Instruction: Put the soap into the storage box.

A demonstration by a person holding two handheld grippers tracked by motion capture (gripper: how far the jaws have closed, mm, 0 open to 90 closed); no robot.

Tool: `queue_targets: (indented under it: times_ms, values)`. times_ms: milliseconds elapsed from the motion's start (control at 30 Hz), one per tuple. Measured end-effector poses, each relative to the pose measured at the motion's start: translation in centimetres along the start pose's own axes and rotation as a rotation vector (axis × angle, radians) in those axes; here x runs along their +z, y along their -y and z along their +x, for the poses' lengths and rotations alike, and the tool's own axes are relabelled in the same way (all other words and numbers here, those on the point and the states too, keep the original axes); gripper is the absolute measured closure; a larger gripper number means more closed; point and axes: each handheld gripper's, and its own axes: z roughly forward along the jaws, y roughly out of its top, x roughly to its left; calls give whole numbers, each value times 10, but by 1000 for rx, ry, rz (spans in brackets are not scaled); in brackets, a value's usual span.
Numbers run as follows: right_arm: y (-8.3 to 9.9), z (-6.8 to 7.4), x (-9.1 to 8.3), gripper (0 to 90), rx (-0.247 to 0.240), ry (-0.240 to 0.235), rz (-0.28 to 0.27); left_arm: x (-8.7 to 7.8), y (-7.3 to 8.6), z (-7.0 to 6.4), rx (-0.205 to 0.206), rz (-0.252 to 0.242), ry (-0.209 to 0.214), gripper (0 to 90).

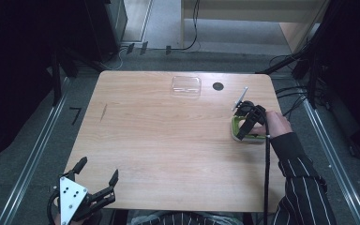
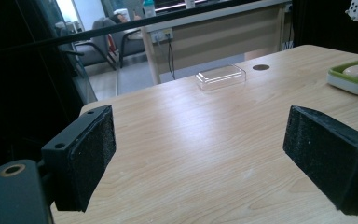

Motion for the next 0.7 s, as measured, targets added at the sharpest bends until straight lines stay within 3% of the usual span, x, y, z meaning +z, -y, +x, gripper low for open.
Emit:
queue_targets:
  times_ms: [433, 700]
  values:
    - [4, 34, -4, 54, 59, 28, -3, 0, 0, 0, -1, 0, 4, 96]
    - [16, 52, -2, 54, 53, 40, 9, 1, 0, 0, 2, 1, 5, 96]
